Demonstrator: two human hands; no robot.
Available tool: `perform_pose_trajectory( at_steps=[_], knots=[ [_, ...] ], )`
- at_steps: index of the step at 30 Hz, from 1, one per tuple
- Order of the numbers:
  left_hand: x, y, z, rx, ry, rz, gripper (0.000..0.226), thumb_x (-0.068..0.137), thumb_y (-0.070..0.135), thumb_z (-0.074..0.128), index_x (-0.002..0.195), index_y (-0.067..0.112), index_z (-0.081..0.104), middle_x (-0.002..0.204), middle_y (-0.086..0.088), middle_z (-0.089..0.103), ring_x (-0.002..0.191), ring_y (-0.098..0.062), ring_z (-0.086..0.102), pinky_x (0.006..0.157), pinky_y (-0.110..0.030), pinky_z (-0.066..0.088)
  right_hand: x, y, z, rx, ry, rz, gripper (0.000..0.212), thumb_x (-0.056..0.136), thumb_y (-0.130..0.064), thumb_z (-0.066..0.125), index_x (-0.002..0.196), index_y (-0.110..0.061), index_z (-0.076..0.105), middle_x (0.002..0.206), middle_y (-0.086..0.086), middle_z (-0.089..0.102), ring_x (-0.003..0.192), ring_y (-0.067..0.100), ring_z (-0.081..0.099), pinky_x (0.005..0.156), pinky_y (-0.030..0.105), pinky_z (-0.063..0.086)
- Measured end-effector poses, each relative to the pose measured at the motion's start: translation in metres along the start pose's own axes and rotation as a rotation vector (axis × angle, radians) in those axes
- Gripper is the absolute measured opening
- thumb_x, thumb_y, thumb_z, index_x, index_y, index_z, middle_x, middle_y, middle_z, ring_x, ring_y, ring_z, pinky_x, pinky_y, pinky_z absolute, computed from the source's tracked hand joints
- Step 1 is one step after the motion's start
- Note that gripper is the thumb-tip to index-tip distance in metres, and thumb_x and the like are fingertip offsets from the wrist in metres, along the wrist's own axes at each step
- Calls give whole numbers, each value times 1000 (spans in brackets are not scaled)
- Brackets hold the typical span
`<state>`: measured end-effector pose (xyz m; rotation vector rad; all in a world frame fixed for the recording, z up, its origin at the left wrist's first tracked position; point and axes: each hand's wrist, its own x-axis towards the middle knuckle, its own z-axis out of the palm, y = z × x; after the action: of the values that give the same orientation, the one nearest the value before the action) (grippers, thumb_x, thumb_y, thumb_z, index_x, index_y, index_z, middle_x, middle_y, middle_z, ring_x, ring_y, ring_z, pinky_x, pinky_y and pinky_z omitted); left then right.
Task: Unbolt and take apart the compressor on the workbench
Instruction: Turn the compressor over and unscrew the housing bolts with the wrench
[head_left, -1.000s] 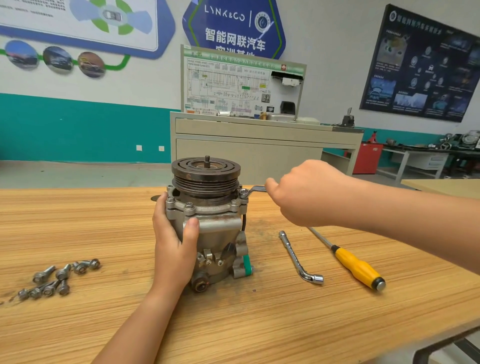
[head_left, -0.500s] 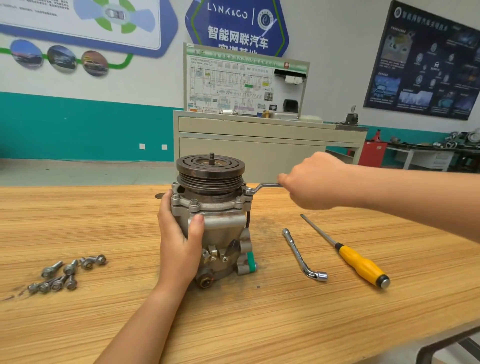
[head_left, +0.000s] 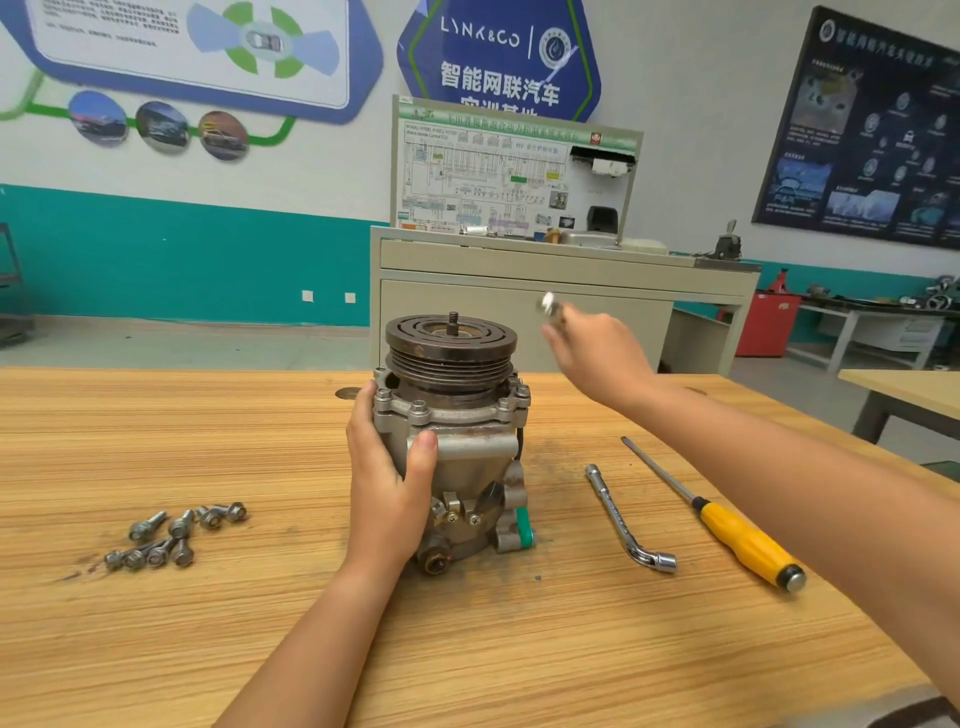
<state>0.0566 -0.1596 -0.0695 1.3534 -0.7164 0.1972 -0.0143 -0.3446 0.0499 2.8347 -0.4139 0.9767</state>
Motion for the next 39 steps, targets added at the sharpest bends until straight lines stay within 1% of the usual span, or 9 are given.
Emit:
perform_pose_trajectory(
  at_steps=[5,9,14,22,30,32,34,36,39],
  knots=[
    [2,0,2,-4,13,-4,84,69,59,41,145,30,19,148,4,30,136,-10,29,113,-41,29,-44,6,-31,-76,-46,-11,34,98,-13,33,132,-14,36,54,-4,42,48,18,43,44,29,29],
    [1,-1,2,0,13,1,84,69,60,40,145,31,17,148,7,28,136,-9,27,113,-35,28,-71,-3,-47,-296,-283,-15,39,97,-16,32,135,-24,32,61,-8,40,53,7,38,42,25,27],
    [1,0,2,-9,14,0,76,68,61,40,137,41,16,140,19,24,129,6,23,103,-16,23,-70,-22,-47,-365,-379,22,38,94,-9,36,130,-20,40,63,-5,40,55,9,39,42,23,28],
    [3,-4,2,4,15,12,84,69,60,40,145,30,17,143,14,25,134,-2,25,107,-22,24,-57,-43,-68,-710,-453,-198,6,91,-8,43,89,-14,41,58,-2,33,46,12,31,38,24,22],
    [5,-4,1,-13,11,46,68,69,60,41,131,48,15,130,35,23,116,30,20,91,3,20,-26,-4,-56,-771,-443,-307,28,92,-11,36,116,-13,50,57,-4,38,47,11,35,41,24,23],
    [7,-7,2,10,14,74,69,69,59,41,131,45,16,128,35,23,115,32,18,90,5,21,-13,2,-42,-761,-404,-314,31,90,-6,37,117,-13,51,58,-4,42,50,14,40,47,26,33],
    [8,-9,2,34,19,87,73,68,59,42,134,40,17,132,25,24,115,32,18,89,5,22,0,5,-20,-677,-345,-342,32,91,-2,37,118,-11,50,77,-1,61,69,19,56,75,29,45],
    [10,-10,1,50,19,105,72,69,59,42,134,39,17,133,22,24,115,31,18,88,7,22,15,3,1,-590,-256,-423,30,92,-2,38,118,-9,52,103,2,65,90,22,60,94,29,38],
    [13,-10,-1,63,19,137,67,69,56,43,130,44,18,127,31,23,114,32,19,86,9,21,33,-3,13,-456,-185,-529,30,90,0,41,116,-6,57,113,8,63,99,27,59,99,32,34]
  ],
)
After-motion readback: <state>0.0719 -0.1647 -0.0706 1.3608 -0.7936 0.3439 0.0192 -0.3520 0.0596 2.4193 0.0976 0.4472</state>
